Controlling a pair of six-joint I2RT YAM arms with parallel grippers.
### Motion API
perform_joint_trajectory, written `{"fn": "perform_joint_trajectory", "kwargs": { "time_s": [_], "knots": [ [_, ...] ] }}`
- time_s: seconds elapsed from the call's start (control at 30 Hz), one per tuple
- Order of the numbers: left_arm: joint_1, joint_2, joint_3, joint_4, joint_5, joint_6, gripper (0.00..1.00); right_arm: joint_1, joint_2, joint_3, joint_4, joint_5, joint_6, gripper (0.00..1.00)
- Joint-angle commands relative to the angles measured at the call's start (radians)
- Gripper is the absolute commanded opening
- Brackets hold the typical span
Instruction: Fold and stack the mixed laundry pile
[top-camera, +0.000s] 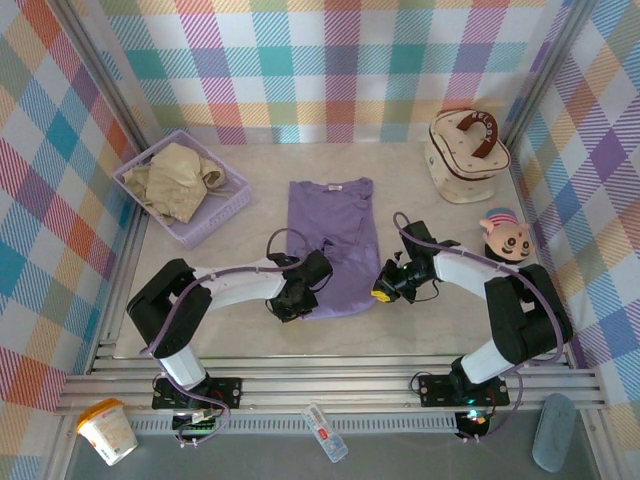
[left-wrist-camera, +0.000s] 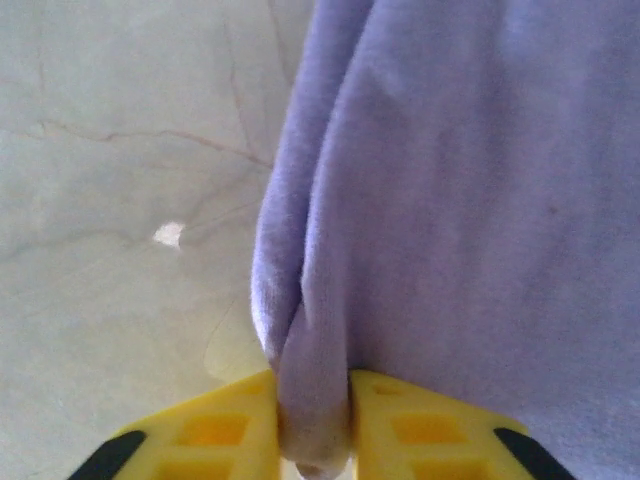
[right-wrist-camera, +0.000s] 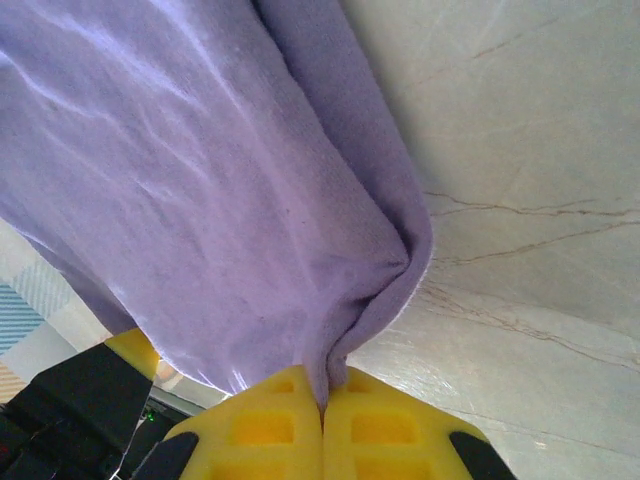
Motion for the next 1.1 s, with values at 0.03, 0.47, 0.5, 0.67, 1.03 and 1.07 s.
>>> {"fn": "perform_joint_trajectory", "kwargs": {
  "time_s": [0.03,0.47,0.5,0.67,1.03,1.07],
  "knots": [
    [-0.009,0.003,0.016,-0.066,-0.053,0.041,0.1,0.006,-0.042,-0.003,-0.064,0.017,-0.044,0.07],
    [-0.06,-0.146,-0.016,-0.207,0.071,0.128,0.0,0.032,-0.17,-0.045,-0.32,-0.064,-0.159,0.08],
    [-0.059,-0.154,0.001,-0.219,0.066,0.133,0.0,0.031,-0.182,-0.036,-0.313,-0.076,-0.136,0.08],
    [0.006,-0.16,0.139,-0.266,0.02,0.157,0.0,0.03,-0.194,0.084,-0.273,-0.085,-0.036,0.08],
    [0.277,-0.046,0.483,-0.218,0.019,0.314,0.02,-0.069,-0.042,0.357,-0.167,-0.009,0.084,0.09],
    [0.296,-0.02,0.521,-0.209,0.022,0.331,0.02,-0.081,-0.018,0.384,-0.15,-0.009,0.096,0.1]
  ]
}}
